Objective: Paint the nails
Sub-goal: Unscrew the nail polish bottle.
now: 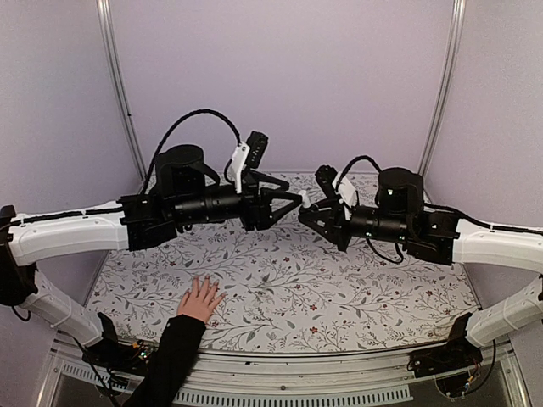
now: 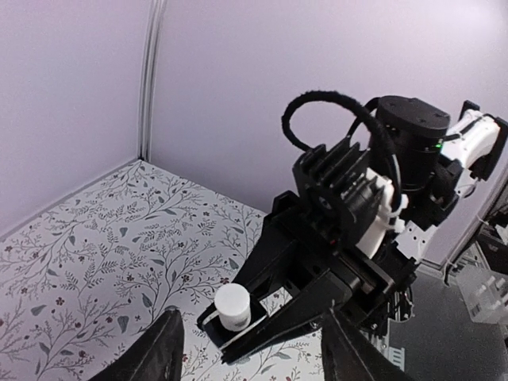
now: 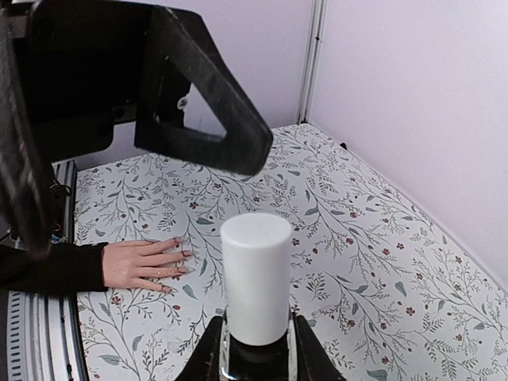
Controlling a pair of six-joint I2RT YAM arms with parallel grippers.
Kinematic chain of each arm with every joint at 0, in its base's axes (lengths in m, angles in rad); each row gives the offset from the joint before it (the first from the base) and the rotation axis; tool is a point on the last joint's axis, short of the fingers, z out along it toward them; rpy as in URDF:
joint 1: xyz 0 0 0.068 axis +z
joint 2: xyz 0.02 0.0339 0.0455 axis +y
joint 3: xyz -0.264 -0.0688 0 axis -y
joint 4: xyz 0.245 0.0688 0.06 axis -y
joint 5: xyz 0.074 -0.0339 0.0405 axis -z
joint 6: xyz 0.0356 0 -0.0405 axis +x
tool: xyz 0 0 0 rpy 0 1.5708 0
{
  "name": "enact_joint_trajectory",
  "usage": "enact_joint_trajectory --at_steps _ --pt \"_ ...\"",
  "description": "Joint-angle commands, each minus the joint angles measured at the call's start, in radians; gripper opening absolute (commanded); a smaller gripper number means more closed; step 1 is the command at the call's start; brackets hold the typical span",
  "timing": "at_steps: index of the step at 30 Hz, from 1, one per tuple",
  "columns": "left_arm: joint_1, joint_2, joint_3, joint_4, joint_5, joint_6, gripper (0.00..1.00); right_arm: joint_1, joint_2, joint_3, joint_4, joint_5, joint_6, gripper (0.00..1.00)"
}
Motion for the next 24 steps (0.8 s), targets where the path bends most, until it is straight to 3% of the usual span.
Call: enact_joint_trajectory --at_steps 1,7,11,24 --pt "0.046 -0.090 -0.045 0.002 0.221 0.084 0.61 0.001 -0.064 -0.026 0.021 -0.175 -0.054 0.00" --pt "0.043 -0.148 -0.094 0.027 0.449 0.194 0.57 0.001 -0.089 0.000 -0.020 -0.541 -0.077 0.00" --pt "0.007 -0.156 -0.098 0.042 0.490 0.252 0.54 0.001 -0.036 0.070 -0.088 -0.719 -0.087 0.00" --pt "-0.081 -0.078 -0.039 -0.017 0.507 0.379 0.37 0.001 0.040 0.130 -0.130 -0.838 -0.092 0.00"
